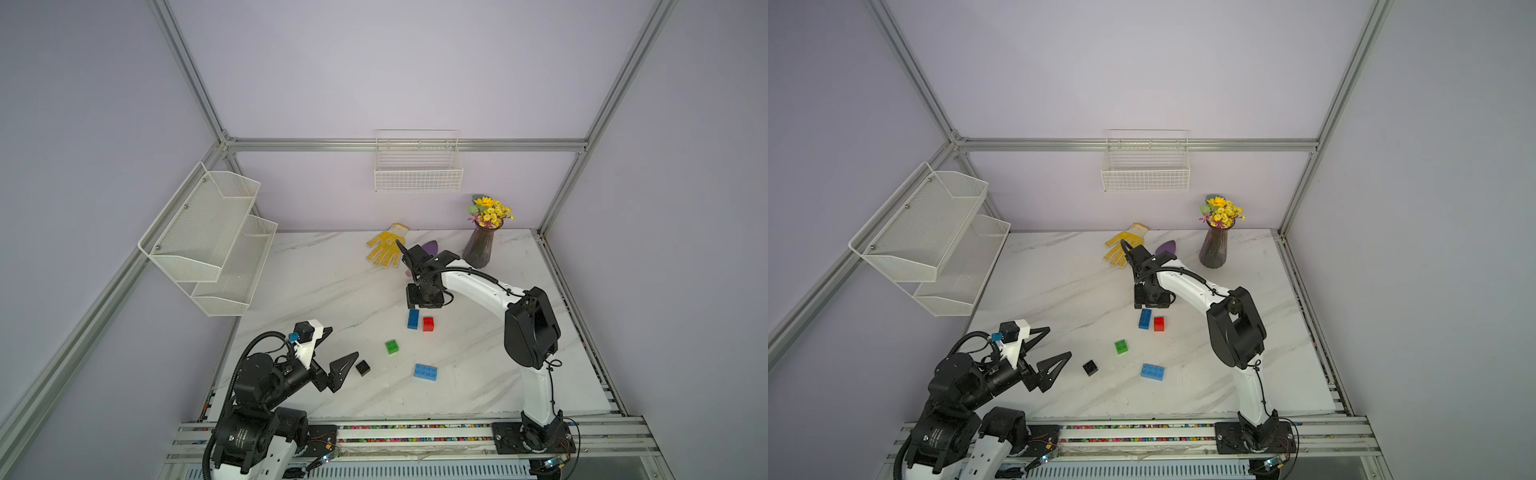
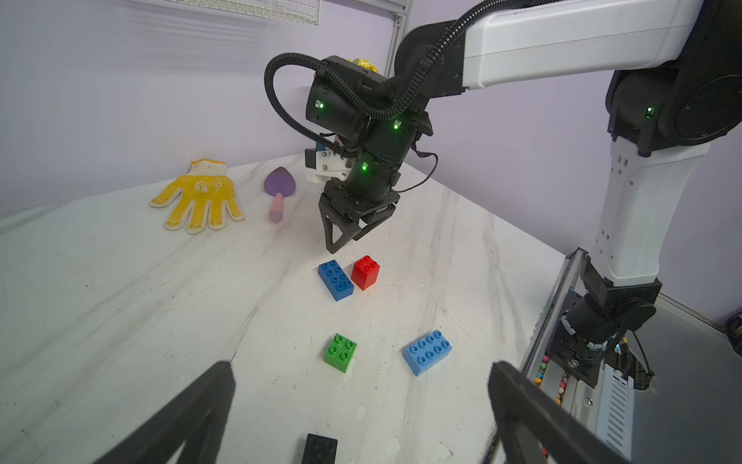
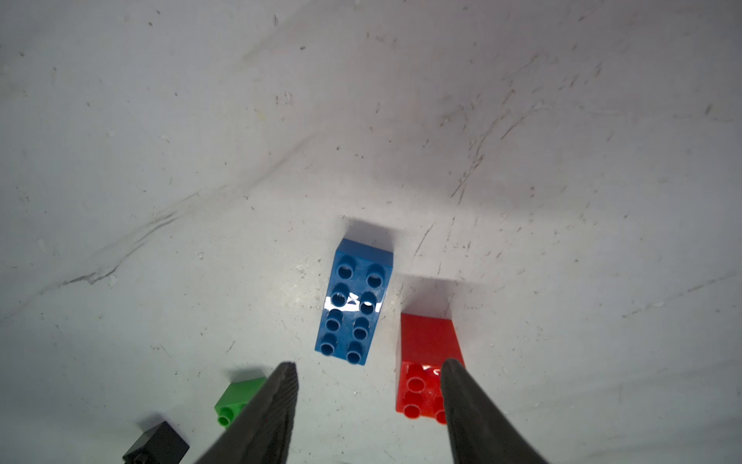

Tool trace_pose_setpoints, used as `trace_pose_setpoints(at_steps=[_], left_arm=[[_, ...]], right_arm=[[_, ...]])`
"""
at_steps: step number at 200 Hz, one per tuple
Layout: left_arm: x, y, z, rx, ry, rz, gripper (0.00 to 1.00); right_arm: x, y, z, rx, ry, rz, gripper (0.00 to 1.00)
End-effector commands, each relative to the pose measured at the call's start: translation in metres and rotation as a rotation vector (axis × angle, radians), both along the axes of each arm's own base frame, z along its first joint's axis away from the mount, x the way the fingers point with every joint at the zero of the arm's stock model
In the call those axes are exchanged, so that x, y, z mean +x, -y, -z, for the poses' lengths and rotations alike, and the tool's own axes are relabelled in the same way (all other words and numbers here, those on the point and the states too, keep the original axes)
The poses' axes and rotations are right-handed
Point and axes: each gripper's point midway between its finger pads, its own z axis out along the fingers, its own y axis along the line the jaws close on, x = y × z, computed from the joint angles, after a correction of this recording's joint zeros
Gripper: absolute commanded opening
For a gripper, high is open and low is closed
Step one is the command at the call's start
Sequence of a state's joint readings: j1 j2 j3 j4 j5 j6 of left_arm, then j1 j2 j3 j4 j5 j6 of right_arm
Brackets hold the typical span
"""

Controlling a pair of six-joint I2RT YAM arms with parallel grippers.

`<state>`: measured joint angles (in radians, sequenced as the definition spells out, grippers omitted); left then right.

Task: Assemble the letter f with lego
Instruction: Pick up the lego brick from the center of the board.

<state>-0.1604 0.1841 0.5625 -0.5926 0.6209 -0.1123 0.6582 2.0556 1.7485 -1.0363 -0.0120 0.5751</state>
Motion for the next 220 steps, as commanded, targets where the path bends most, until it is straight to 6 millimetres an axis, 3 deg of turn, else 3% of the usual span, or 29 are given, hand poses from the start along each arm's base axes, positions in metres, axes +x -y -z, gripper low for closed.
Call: trace_pose_setpoints(at_steps=[1,78,132,220], left_arm=[[-0.003,0.004,-0.005,0.002,0.024,0.035,1.0],[-0.007,0.006,-0.006,0.001,0.037,0.051,1.0],[-0.008,0.012,-0.004,0.005,0.026,0.093,1.0],[-0.007,0.016,0.001,0.008,-0.002,0.124,1.0]], right_arm=[[-0.006,-0.016,0.013,0.02,-0.025,0.045,0.6],[-0.016,-0.024,0.048,-0.029,-0.048,0.066,0.58],[-0.014,-0.019,0.043,-0.05,-0.022,0.08,0.58],[-0.004,-0.024,0.056,-0.072,-0.025,0.07,0.54]])
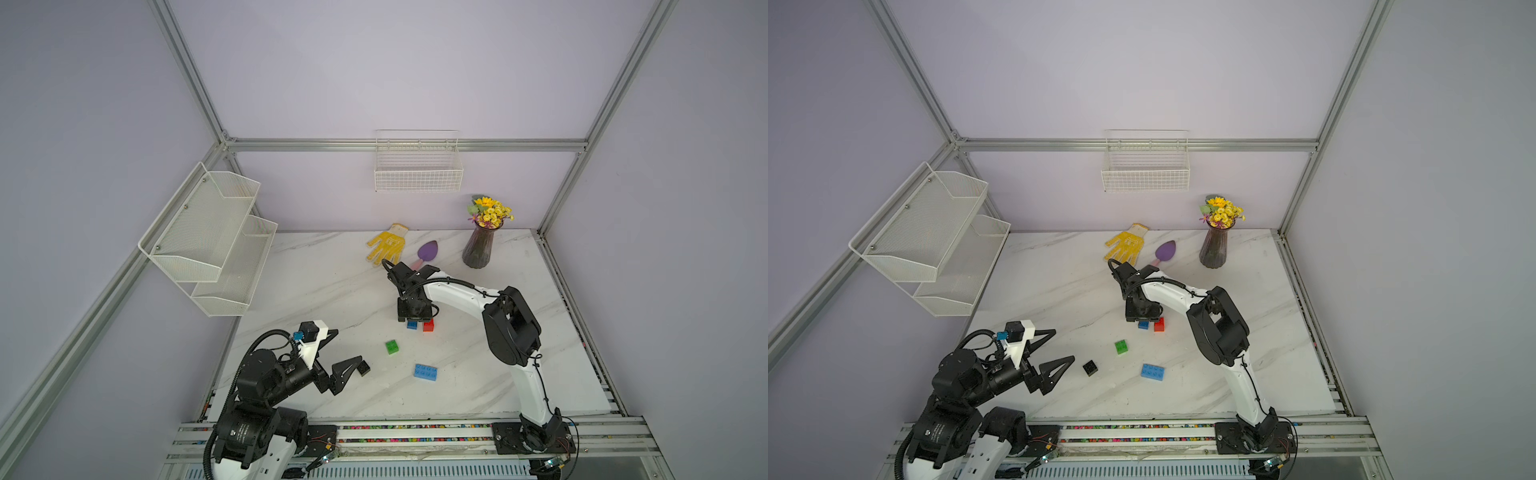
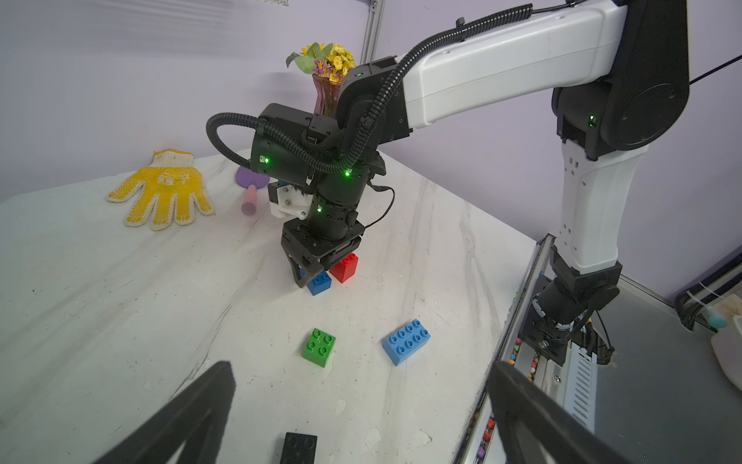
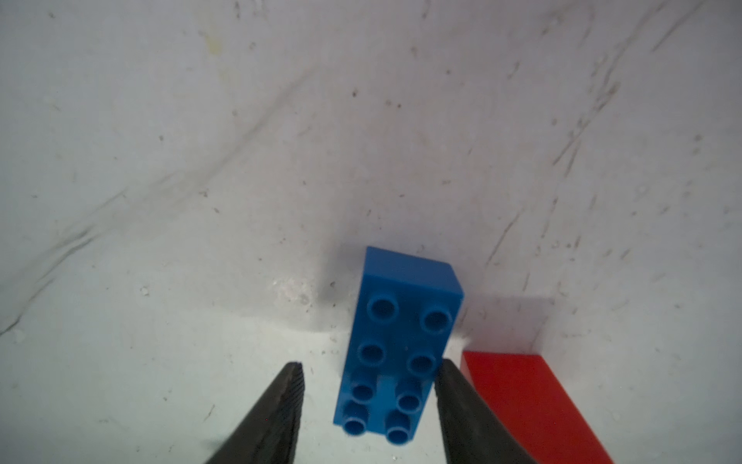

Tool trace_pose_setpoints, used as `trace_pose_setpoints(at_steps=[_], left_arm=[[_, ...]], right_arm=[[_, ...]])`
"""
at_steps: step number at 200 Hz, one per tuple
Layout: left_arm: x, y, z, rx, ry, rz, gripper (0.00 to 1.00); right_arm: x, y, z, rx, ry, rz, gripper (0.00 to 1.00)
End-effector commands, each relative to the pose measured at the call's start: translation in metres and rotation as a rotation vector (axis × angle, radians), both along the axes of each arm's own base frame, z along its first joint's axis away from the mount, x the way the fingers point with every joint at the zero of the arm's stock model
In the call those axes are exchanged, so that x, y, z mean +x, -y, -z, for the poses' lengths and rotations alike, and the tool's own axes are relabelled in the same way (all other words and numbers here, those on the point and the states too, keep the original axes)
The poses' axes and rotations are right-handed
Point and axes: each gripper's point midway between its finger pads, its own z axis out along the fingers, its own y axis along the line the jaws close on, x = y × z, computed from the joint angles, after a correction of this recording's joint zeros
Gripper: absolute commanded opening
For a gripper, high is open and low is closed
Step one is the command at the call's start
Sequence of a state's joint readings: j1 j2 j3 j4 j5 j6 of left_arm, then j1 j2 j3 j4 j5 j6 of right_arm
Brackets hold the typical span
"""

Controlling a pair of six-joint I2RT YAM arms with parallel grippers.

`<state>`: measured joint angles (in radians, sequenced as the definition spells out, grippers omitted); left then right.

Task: Assemble the letter f with lego
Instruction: Pick up the lego brick from the center of the board.

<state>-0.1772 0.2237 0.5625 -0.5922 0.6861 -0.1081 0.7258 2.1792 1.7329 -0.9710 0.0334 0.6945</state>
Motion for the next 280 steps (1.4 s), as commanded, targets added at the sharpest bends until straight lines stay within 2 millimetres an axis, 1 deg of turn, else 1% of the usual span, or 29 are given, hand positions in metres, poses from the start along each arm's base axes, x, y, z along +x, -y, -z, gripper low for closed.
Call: trace_pose_setpoints(at_steps=[1,31,102,137,155,172,219,280], left_arm=[[-0.002,0.005,-0.004,0.011,0.038,0.043,1.0],[0.0,0.004,-0.002,0.013,0.031,0.032,1.0],[0.003,0.002,0.0,0.015,0.017,0.015,1.0],[0.003,0.002,0.0,0.016,0.018,0.008,1.0],[0.003,0.001,0.0,0.015,0.02,0.006,1.0],[0.003,0.001,-0.001,0.015,0.023,0.003,1.0],[0.002,0.001,-0.002,0.014,0.03,0.0,1.0],[0.001,0.0,-0.002,0.015,0.032,-0.004,1.0]], right_arm=[[0.007,-0.003,0.001,-0.01,0.018,0.011,0.54],[0.01,-0.002,0.001,-0.021,0.032,-0.003,0.51],[0.016,-0.004,-0.003,-0.038,0.052,-0.044,0.5],[0.013,-0.002,-0.004,-0.051,0.039,-0.08,0.41],[0.009,0.001,-0.001,-0.062,0.025,-0.096,0.39],[0.006,0.003,0.002,-0.068,0.014,-0.11,0.39],[0.005,0.004,0.005,-0.076,0.006,-0.127,0.44],[0.006,0.004,0.009,-0.083,0.005,-0.138,0.45]])
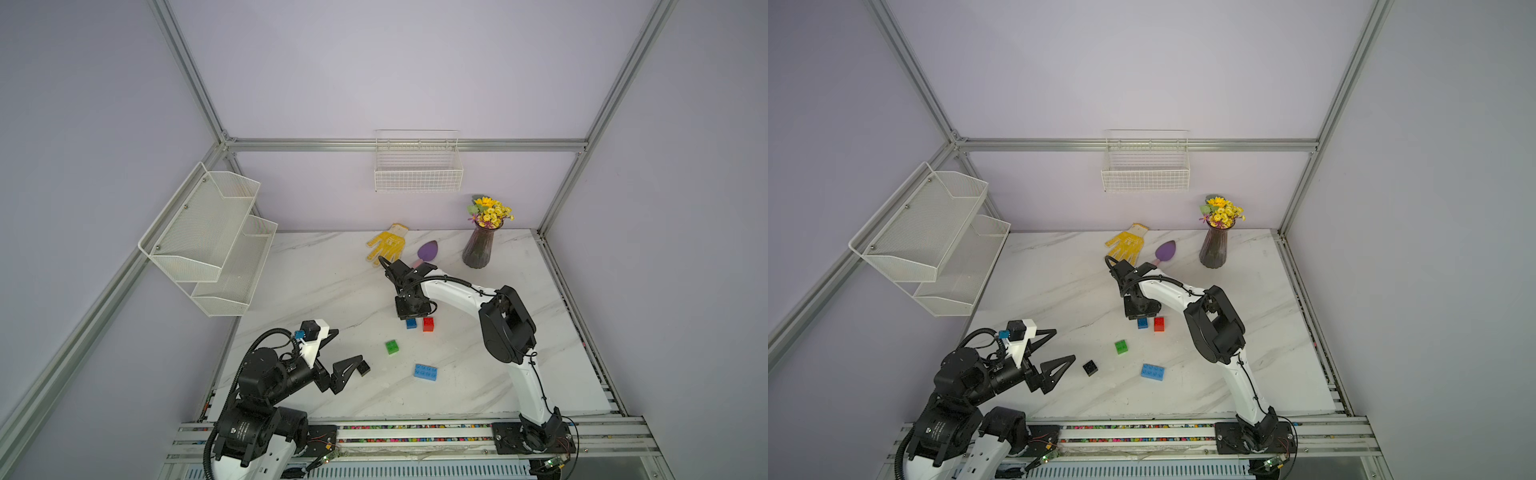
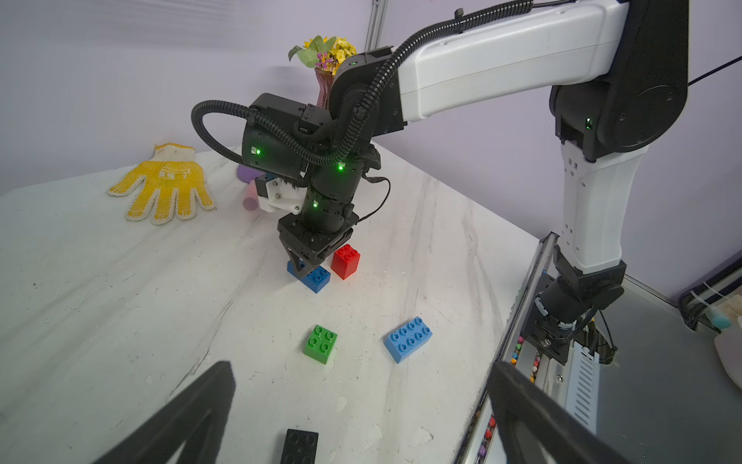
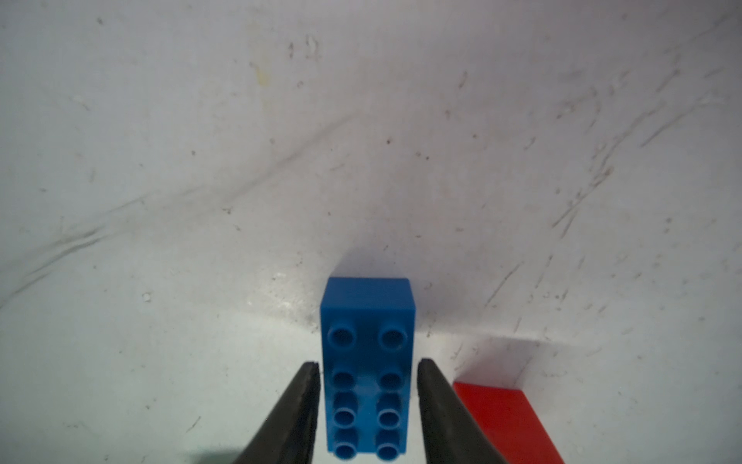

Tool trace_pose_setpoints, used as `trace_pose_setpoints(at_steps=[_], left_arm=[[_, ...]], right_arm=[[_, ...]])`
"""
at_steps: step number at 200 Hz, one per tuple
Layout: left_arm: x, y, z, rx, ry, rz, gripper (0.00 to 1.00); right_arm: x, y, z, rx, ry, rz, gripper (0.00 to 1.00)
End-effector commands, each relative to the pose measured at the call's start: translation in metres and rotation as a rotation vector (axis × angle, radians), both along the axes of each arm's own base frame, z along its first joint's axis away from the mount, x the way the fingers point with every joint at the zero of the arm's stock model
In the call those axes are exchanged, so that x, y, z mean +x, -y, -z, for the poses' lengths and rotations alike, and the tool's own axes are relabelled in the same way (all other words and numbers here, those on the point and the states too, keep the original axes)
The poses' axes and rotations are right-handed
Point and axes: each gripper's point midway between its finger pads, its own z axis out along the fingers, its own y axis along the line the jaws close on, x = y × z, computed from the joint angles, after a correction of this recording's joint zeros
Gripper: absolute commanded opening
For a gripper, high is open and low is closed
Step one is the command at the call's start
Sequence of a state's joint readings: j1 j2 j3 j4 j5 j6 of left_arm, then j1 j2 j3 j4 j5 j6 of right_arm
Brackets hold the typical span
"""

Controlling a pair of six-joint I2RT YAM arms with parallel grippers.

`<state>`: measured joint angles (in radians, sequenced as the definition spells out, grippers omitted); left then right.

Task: Assemble the letter f with lego
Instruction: Pick up the lego brick from the center of the board, then assemble the lego brick with the lego brick.

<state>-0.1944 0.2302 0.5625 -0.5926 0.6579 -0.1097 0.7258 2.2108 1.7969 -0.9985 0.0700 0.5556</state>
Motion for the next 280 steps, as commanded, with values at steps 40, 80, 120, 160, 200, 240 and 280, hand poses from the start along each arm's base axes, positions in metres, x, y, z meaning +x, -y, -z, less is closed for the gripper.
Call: trace_pose_setpoints(at_steps=[40,80,120,160,200,240,280], left_arm=[[0.0,0.001,-0.003,0.008,0.036,0.006,1.0],[0.0,0.001,-0.003,0.008,0.033,0.003,1.0],[0.002,0.001,-0.001,0.01,0.021,0.004,1.0],[0.003,0.002,0.0,0.013,0.01,0.006,1.0],[0.004,0.001,0.001,0.014,0.01,-0.006,1.0],[0.004,0.0,0.0,0.013,0.011,-0.008,1.0],[0.004,-0.001,0.0,0.015,0.017,-0.015,1.0]], right_arm=[[-0.004,0.005,0.016,-0.046,-0.027,-0.013,0.41],[-0.002,0.002,0.004,-0.036,-0.018,-0.05,0.2],[0.008,-0.01,-0.06,0.029,0.071,-0.225,0.16],[0.01,-0.006,-0.128,0.112,0.155,-0.523,0.13],[-0.023,0.031,-0.122,-0.013,0.13,-0.993,0.02],[-0.038,0.054,-0.117,-0.116,0.122,-1.182,0.0],[-0.037,0.051,-0.121,-0.123,0.272,-1.292,0.0]])
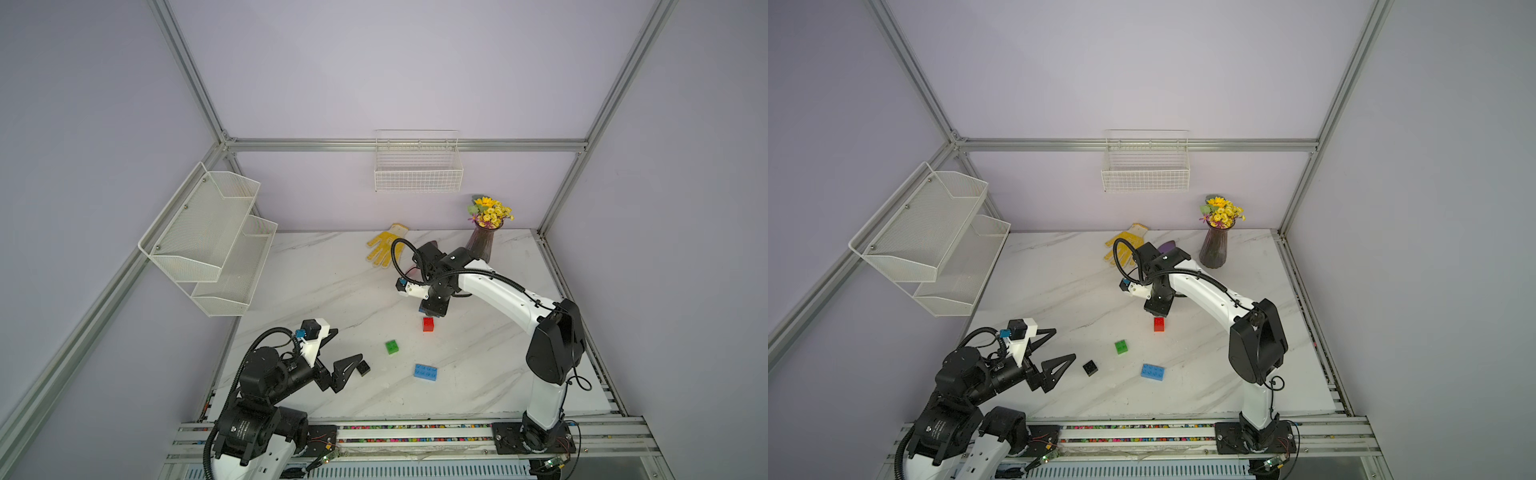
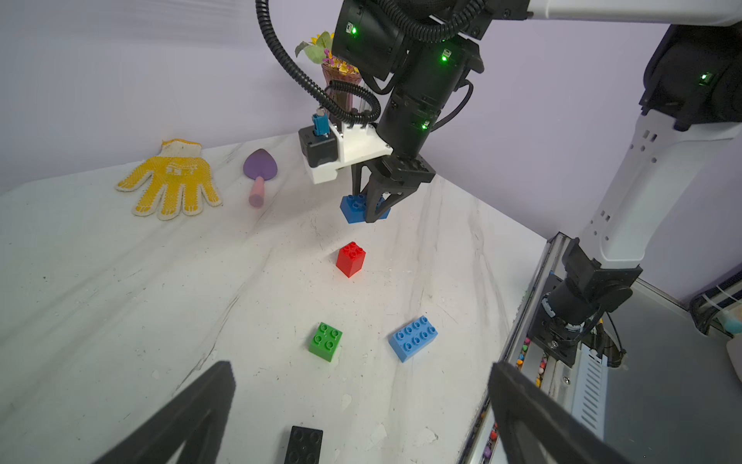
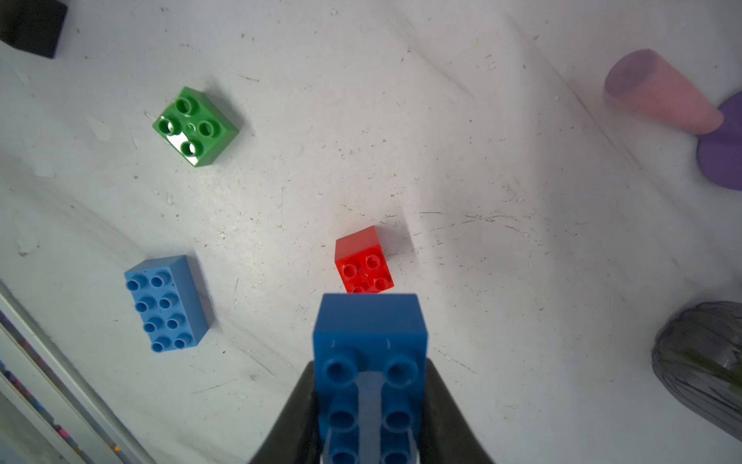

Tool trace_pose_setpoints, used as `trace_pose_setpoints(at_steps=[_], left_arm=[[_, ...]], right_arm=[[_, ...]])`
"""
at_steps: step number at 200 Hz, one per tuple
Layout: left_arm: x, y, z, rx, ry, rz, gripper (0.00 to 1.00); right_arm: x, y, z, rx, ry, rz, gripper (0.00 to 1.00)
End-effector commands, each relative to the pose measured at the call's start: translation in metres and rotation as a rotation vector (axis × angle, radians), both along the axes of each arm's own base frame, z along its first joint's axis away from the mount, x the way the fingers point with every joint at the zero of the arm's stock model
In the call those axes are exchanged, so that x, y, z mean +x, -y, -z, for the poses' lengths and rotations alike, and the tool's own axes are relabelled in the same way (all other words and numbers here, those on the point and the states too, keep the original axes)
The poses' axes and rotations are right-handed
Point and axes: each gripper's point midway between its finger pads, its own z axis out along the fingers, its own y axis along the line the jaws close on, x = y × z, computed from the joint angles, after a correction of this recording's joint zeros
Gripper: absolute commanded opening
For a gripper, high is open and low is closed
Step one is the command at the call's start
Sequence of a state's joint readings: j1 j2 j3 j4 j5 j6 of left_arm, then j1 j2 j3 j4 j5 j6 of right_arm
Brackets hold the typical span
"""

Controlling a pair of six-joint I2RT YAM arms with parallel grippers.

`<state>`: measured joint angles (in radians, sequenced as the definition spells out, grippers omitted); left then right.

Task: Assemble the letter f with lego
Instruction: Assemble the lego brick with the lego brick.

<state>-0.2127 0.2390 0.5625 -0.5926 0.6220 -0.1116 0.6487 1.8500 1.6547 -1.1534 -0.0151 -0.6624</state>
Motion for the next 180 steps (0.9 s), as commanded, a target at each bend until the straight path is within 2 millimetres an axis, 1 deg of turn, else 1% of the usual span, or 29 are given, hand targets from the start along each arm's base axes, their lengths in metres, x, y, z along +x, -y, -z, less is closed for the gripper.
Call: trace_pose_setpoints(at_steps=[1,7,12,22,79,116,129,180], left_arm=[[0.001,0.0,-0.003,0.005,0.026,0.002,1.0],[0.001,0.001,-0.002,0.005,0.025,0.002,1.0],[0.0,0.001,-0.002,0.005,0.024,0.005,1.0],[0.0,0.001,-0.002,0.005,0.024,0.005,1.0],[-0.001,0.003,-0.002,0.005,0.022,0.018,1.0],[-0.001,0.003,-0.001,0.005,0.019,0.019,1.0],[-0.001,0.003,-0.002,0.006,0.019,0.019,1.0],[0.0,0.002,-0.002,0.008,0.02,0.004,1.0]], right_arm=[[0.001,-0.005,-0.022,0.055,0.127,-0.177,0.0],[-0.006,-0.004,-0.018,0.052,0.117,-0.234,0.0],[-0.007,-0.003,-0.015,0.049,0.122,-0.263,0.0],[-0.004,-0.003,-0.01,0.053,0.139,-0.28,0.0],[0.012,-0.008,0.014,0.092,0.076,-0.317,0.0],[0.022,-0.009,0.022,0.104,0.053,-0.327,0.0],[0.025,-0.01,0.021,0.11,0.051,-0.328,0.0],[0.02,-0.011,0.034,0.093,-0.023,-0.34,0.0]])
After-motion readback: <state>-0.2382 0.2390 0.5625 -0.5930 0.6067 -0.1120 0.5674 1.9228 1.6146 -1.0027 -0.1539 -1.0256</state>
